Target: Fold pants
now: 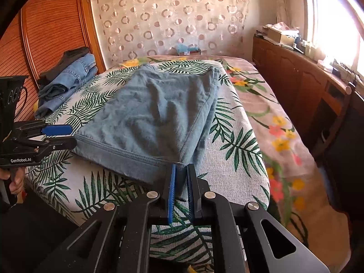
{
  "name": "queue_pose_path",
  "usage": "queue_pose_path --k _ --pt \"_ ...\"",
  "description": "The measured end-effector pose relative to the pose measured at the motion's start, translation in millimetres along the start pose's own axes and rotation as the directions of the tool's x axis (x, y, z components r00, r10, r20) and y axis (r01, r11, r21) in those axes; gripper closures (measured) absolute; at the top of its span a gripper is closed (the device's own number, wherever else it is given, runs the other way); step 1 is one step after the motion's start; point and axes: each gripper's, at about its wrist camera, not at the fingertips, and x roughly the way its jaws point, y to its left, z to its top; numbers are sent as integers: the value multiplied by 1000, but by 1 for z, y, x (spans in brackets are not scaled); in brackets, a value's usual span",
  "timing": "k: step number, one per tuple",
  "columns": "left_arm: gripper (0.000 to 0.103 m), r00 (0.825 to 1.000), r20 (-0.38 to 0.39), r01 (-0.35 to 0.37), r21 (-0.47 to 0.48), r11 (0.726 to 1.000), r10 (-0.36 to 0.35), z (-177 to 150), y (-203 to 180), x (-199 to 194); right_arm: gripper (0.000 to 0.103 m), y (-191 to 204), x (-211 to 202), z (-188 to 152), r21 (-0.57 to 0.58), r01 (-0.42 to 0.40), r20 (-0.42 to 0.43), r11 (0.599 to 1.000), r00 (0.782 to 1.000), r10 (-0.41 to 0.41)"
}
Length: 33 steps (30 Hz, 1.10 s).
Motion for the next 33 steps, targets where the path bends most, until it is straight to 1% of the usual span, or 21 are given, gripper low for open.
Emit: queue_pose_path --k 3,4,5,6,7,10,12,14,17,22,25,30,33 --pt "53 1000 3 2 -4 1000 -2 1 1 -1 94 -2 -1 0 14 -9 3 1000 1000 9" --pt "43 1000 4 4 -6 1000 -4 1 2 -1 94 -2 -1 0 16 -9 3 1000 1000 9" --pt "28 1000 8 6 -11 1000 -6 1 2 -1 94 -3 -1 1 16 -9 2 1000 1000 9" --pt "25 1000 15 13 -21 1000 -12 1 3 -2 94 -2 -1 1 15 -8 2 1000 1000 8" --pt "25 1000 20 18 -28 999 -17 1 4 -2 94 -3 -2 1 15 -8 3 1000 1000 8" --pt "25 1000 22 -6 -27 1000 7 2 5 -2 94 -3 -2 1 16 -8 3 1000 1000 8" --pt "25 1000 22 -7 -29 1000 7 2 6 -1 94 -3 -3 1 16 -8 8 1000 1000 8" --pt "25 1000 22 -4 -31 999 5 2 6 -1 88 -3 -5 2 19 -7 16 1000 1000 7" --pt "25 1000 22 -4 -27 1000 4 2 6 1 81 -5 -6 3 29 15 22 999 1000 -15" --pt "25 1000 3 6 -20 1000 -6 0 4 8 78 -5 2 0 36 3 1 999 1000 -3" --pt "25 1000 -10 5 -16 1000 -5 -1 3 11 74 -6 6 1 37 7 -12 999 1000 -7" --pt "25 999 -36 3 -13 1000 -4 -4 2 18 73 -9 10 1 35 4 -30 999 1000 -3" --pt "25 999 -32 -5 -3 1000 5 -4 0 19 73 -12 9 1 35 -3 -29 999 1000 4"
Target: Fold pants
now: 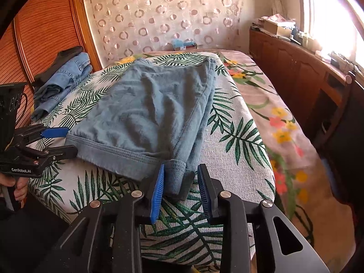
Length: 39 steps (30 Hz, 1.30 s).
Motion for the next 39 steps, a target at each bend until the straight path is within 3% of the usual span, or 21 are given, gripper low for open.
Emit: queue_pose_path --k 12,16,25,31,33,39 --pt "21 1000 16 -10 11 1000 10 -2 -2 2 73 -3 1 -3 11 -21 1 1000 1000 21" --pt "21 999 20 41 2 999 -41 -2 -2 -2 73 -4 0 -4 13 -27 3 1000 1000 27" --pt "61 996 23 91 -9 996 -91 -1 -4 -7 73 -4 0 -4 10 -27 3 1000 1000 27" --pt "62 995 12 98 -4 995 -98 -1 -6 -4 73 -3 0 -4 12 -31 1 999 1000 31" --pt "71 993 11 116 1 993 -116 -2 -8 -4 73 -3 0 -4 10 -30 0 999 1000 30" --pt "78 993 14 115 10 993 -115 -2 -8 -6 77 -3 0 -3 6 -43 -3 999 999 43"
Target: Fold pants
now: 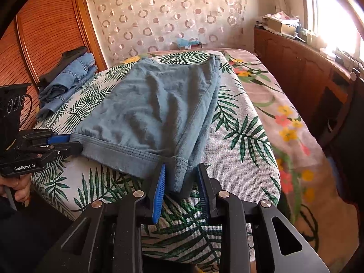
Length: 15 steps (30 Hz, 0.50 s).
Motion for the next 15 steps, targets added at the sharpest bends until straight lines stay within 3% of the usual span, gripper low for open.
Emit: queue_pose_path --k 7,15 --pt "88 1000 22 16 9 1000 -16 1 -2 -7 91 2 -2 1 -14 -17 7 1000 1000 17" --pt "89 998 57 22 33 999 -24 3 -10 -26 92 3 -12 1 -5 -49 26 999 998 49"
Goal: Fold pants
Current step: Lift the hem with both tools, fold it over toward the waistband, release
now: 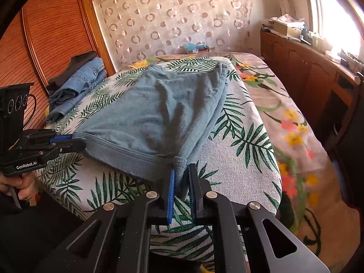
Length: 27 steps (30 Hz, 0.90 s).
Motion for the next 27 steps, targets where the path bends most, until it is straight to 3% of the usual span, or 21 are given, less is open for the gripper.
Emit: queue_pose_path --k 27 --pt "89 986 166 13 40 999 -19 17 -18 -71 92 18 -64 6 -51 -52 148 997 987 59"
